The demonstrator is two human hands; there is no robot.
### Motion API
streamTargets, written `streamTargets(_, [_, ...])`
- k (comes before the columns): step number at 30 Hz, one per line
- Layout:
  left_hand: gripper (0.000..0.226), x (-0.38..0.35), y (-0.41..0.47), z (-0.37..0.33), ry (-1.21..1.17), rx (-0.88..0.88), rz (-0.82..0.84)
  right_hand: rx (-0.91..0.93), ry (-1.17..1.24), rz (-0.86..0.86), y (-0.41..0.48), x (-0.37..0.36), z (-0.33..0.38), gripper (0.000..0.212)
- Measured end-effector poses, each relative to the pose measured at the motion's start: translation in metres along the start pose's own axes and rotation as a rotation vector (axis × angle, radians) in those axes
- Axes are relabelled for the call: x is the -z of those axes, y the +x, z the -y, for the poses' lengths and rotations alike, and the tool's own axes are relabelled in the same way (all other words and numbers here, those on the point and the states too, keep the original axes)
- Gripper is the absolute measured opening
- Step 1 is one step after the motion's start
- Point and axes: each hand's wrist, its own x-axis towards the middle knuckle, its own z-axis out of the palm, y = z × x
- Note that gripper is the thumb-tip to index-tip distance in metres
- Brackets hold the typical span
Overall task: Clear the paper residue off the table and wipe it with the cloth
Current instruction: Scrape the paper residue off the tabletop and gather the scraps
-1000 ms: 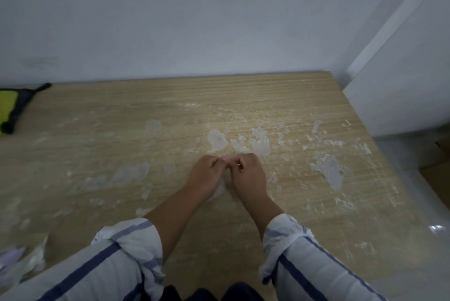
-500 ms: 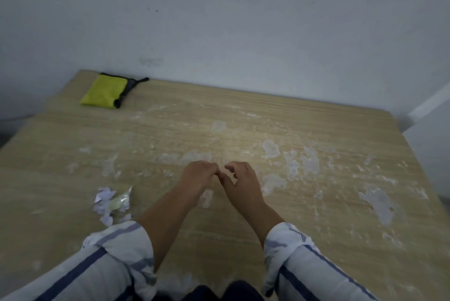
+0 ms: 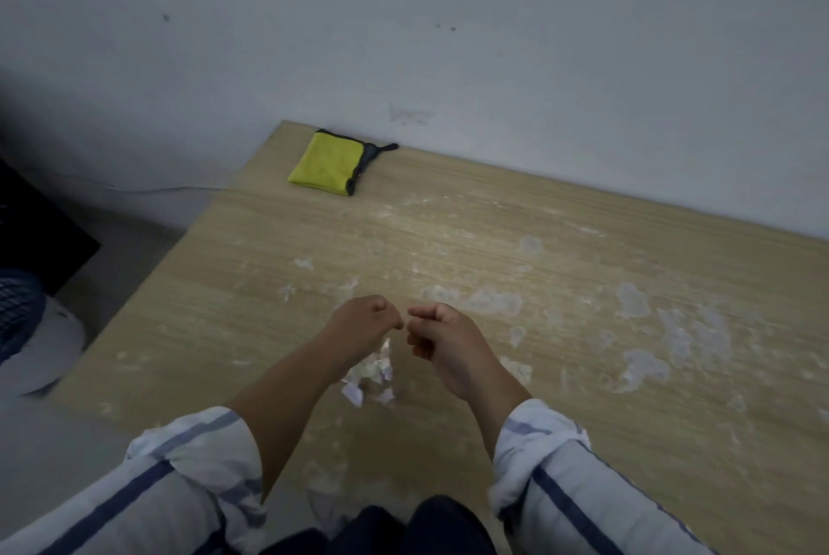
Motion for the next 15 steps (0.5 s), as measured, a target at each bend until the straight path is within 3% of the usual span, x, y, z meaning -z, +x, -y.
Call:
streamTargets(8, [0.025, 0.049, 0.007, 0.047, 0.338, -0.004, 0.098, 0.153, -0.794, -0.127, 0.008, -0.057, -0.01, 0.017])
streamTargets(15, [0.03, 0.043, 0.008, 0.055, 0.744, -0.036, 0.146, 0.247, -1.294, -0.133, 0.006, -0.076, -0.029, 0.017])
